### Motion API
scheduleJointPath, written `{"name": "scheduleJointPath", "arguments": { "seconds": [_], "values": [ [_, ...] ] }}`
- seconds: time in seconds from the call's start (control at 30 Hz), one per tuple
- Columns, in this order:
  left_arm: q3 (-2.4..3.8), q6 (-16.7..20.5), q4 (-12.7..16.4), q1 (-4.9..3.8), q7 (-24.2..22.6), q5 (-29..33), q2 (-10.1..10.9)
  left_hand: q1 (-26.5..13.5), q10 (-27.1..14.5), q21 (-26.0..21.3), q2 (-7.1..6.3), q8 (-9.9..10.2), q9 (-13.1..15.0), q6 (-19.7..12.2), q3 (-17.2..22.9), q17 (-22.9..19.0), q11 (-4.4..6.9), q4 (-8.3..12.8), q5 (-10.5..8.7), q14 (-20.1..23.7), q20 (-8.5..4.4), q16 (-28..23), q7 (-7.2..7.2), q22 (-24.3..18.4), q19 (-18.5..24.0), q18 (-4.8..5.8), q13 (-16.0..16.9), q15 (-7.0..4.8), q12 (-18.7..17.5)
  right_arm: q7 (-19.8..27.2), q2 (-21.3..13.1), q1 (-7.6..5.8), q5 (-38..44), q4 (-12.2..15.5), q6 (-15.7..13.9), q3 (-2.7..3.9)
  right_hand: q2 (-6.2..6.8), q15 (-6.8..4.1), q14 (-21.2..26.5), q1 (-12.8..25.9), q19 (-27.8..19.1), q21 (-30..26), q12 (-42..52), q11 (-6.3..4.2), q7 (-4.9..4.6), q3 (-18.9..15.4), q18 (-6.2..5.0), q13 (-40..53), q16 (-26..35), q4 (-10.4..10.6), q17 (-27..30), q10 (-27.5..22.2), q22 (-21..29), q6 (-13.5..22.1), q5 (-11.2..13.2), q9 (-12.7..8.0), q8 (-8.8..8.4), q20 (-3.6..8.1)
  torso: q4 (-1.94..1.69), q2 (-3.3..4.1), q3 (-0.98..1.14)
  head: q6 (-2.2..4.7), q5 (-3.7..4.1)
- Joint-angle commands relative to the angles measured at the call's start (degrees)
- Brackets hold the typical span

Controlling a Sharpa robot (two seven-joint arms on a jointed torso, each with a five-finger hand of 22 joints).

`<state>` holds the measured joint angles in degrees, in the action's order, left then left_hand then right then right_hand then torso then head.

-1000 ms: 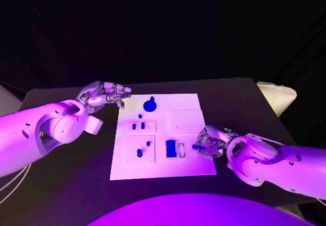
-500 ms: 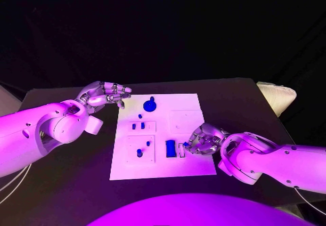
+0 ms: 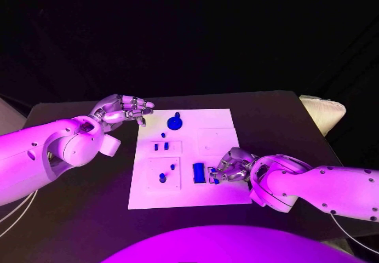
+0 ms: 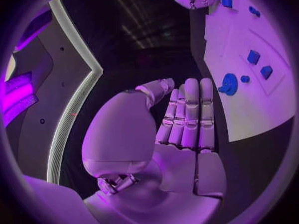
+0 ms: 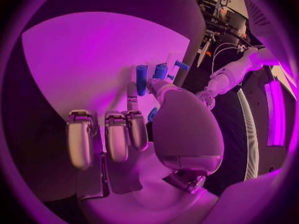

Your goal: Assemble the parts on the task board

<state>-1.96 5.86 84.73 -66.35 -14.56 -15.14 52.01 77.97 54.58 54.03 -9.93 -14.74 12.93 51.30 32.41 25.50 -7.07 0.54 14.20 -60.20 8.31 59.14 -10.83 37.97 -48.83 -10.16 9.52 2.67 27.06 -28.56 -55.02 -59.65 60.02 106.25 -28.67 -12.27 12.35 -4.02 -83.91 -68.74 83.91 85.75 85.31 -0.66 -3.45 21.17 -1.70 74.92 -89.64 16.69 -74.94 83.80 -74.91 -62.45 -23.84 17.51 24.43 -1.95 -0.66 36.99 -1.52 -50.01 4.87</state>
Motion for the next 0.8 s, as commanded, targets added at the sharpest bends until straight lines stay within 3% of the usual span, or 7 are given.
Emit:
{"name": "scheduleJointPath", "arguments": {
  "seconds": [0.03, 0.8],
  "values": [
    [0.04, -0.9, 0.2, -0.02, -0.2, 0.3, -0.1, -0.1, -0.5, -0.1, 0.49, -0.1, -0.1, -0.3, 0.3, 0.0, -0.04, 0.0, 0.08, -0.4, -0.01, -0.2, -0.12, 0.0, -0.5, -0.39, -0.1, 0.09, 0.3, -2.1, 0.3, 0.05, 0.3, -0.1, 1.2, -0.03, -0.06, -0.36, -6.1, 0.9, 5.3, 0.4, 0.4, -0.18, 0.04, -0.4, 1.00, 12.8, -0.4, -0.1, -15.1, 4.5, -14.2, 0.3, 0.2, -0.1, -0.29, 0.26, -0.01, 0.03, 0.06, 0.01, -0.06],
    [0.03, -1.1, 0.1, -0.02, 0.0, 0.3, -0.1, -0.5, -0.6, -0.2, 0.62, -0.2, -0.1, -0.3, 0.3, 0.1, -0.08, -0.3, 0.09, -0.4, 0.04, -0.2, -0.15, 0.0, -0.5, -0.36, -0.1, 0.15, 0.3, -1.4, 0.8, 0.04, 1.2, 0.1, -1.1, 0.00, -1.08, -0.46, -6.1, 3.1, 5.5, 1.4, 1.3, -0.31, 0.19, -0.9, 1.17, 13.3, -0.4, 0.0, -15.1, 4.8, -14.4, 0.0, -0.7, 0.0, 0.07, 0.32, -0.01, 0.04, 0.02, 0.01, -0.52]
  ]
}}
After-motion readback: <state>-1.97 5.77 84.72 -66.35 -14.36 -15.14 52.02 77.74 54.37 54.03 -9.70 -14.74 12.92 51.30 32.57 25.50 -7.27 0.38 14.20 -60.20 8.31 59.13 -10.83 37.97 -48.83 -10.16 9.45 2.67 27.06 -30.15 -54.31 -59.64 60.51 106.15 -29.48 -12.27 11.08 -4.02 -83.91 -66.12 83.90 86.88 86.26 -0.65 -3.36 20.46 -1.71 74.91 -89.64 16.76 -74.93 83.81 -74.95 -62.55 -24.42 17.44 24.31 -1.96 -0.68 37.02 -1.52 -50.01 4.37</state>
